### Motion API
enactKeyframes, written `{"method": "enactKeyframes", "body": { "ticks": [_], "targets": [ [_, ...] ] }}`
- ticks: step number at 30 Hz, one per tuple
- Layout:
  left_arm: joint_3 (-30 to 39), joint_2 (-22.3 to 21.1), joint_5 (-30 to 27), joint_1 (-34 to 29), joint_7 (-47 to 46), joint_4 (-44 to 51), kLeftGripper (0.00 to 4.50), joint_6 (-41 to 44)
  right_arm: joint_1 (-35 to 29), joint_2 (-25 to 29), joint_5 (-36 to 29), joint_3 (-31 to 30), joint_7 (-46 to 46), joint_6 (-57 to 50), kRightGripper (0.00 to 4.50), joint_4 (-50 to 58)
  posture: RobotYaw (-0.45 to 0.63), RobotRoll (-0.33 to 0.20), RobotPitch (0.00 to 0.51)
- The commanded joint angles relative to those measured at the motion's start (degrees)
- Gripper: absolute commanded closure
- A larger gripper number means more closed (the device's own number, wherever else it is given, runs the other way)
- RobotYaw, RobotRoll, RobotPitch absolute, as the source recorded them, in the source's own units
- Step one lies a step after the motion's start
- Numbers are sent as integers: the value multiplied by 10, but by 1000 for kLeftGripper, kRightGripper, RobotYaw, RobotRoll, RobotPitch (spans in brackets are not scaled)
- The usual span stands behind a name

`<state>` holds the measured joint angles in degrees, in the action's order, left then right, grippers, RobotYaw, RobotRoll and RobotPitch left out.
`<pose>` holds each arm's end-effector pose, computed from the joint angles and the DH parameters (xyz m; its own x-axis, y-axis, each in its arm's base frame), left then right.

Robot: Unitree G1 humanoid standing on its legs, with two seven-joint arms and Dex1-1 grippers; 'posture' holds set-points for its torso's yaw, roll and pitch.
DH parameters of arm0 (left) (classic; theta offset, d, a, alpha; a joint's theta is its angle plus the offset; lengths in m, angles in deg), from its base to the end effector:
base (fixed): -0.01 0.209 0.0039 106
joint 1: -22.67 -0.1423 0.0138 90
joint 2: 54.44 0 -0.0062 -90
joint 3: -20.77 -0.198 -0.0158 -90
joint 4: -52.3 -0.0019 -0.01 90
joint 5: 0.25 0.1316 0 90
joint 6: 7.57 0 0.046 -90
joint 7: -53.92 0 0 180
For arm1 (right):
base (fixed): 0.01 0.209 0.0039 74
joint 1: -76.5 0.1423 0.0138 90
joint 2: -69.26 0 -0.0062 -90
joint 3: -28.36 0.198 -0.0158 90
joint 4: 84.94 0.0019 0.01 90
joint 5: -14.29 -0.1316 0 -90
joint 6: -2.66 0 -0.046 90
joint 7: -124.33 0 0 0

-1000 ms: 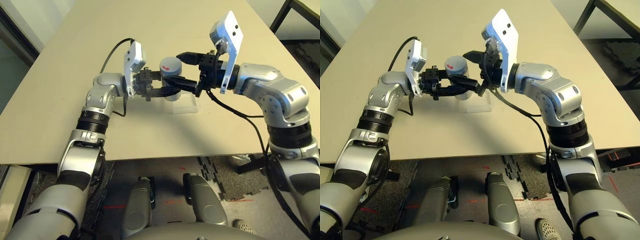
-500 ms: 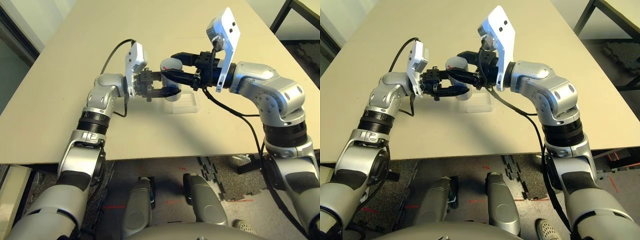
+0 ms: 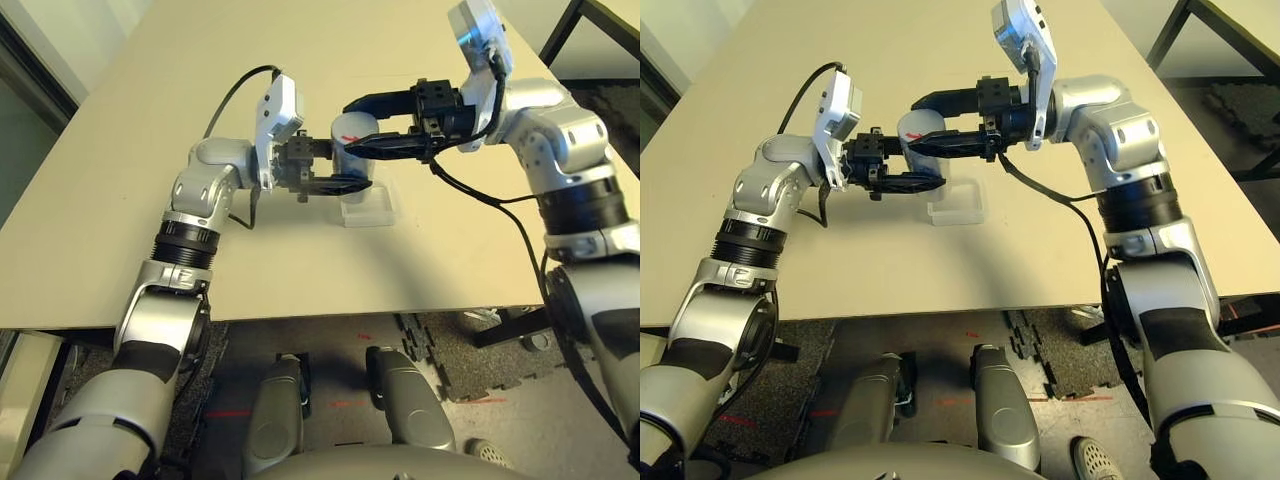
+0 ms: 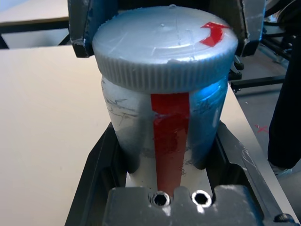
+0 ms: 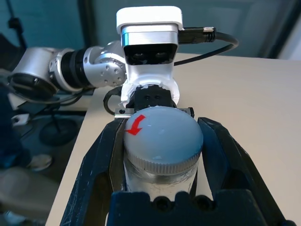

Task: Pour the medicine from the bottle into the box.

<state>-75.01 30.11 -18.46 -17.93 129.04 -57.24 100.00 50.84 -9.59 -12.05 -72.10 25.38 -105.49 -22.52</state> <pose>0.3380 0.1655 0.1946 0.1060 -0.9903 -0.0900 0.9768 0.0867 0.1958 0.3540 -0.1649 0.2627 -0.0214 0.9939 -0.1082 -0.9619 -0.0500 -0.2687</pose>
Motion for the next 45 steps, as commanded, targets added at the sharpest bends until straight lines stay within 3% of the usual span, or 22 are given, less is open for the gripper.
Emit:
{"method": "enactKeyframes", "body": {
  "ticks": [1, 8, 14, 19, 24, 45],
  "targets": [
    [-19, 5, -26, -4, 33, 43, 2073, 11, 21, 6, 47, 8, -9, 45, 1931, -52, -116, 0, 167],
    [-18, 8, -25, -6, 26, 43, 2073, 12, 22, 13, 55, 11, -28, 12, 1931, -42, -118, 0, 170],
    [-12, 11, -24, -7, 15, 40, 2073, 8, -35, 59, -11, 37, -94, -197, 2, 217, -118, 0, 159],
    [-11, 10, -20, -4, 15, 22, 2073, -2, -93, 47, -62, 65, -186, -303, 0, 374, -134, 0, 157],
    [-10, 8, -16, 5, 17, 1, 2073, -12, -127, 23, -78, 72, -253, -334, 0, 428, -141, 0, 154],
    [-15, 15, -26, 1, 4, 22, 2073, 0, -129, 16, -27, 62, -310, -257, 0, 363, -141, 0, 153]
  ]
}}
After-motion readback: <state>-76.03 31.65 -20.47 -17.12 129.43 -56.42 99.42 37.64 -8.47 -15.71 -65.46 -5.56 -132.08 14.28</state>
